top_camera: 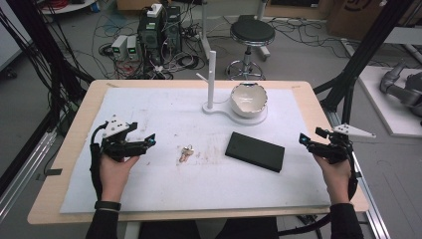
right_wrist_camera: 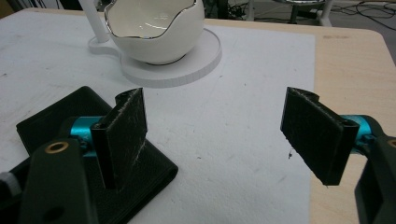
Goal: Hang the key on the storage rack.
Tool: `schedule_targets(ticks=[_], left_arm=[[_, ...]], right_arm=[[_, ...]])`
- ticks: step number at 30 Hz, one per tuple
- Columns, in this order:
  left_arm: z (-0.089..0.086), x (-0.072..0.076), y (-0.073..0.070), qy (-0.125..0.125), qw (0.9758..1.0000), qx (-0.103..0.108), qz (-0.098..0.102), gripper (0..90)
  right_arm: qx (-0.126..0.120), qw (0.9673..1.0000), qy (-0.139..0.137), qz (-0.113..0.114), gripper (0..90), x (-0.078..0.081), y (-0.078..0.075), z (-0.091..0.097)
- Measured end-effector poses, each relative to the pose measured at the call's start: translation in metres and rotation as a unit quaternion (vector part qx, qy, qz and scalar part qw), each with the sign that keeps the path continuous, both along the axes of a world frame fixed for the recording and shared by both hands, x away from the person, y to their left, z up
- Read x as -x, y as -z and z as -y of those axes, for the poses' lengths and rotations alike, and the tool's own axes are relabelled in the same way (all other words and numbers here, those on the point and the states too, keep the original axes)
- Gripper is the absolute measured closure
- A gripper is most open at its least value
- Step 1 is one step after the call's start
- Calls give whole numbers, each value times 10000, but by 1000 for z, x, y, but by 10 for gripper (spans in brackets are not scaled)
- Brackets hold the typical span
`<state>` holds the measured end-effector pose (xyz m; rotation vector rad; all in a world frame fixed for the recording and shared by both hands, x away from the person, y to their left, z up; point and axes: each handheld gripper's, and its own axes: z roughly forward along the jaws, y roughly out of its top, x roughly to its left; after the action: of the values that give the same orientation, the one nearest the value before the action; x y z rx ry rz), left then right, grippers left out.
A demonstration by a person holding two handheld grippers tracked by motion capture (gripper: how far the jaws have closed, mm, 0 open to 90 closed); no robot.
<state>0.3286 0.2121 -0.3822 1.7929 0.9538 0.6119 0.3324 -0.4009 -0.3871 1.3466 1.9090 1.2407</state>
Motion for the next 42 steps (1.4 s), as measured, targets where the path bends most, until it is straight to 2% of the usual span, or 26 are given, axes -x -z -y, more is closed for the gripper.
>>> schedule_targets(ticks=[3,5,12,19,23,28,32,38,42], left_arm=[[3,0,0,4,10000,-26,40,217],[4,2,-1,49,9999,30,129,217],[9,1,0,61,9998,118,151,205],[17,4,-2,252,9994,233,106,219],[22,6,-2,399,9989,214,100,232],[27,1,2,549,9981,259,-118,246],[35,-5,6,544,9976,274,-331,271],[52,-12,11,599,9964,175,-583,333],[59,-15,14,592,9959,112,-682,367]], right_arm=[[-6,10000,12,-22,230,1,1,2],[17,10000,12,-20,230,2,1,2],[95,9999,7,32,220,5,-1,2],[53,10000,30,15,220,5,-1,3],[100,9999,-10,15,220,4,-2,1],[127,9999,-26,-36,221,1,0,-2],[161,9998,-47,-50,224,1,1,-3],[150,9998,-53,-97,226,-1,3,-2],[139,9998,-58,-108,226,-2,4,-3]])
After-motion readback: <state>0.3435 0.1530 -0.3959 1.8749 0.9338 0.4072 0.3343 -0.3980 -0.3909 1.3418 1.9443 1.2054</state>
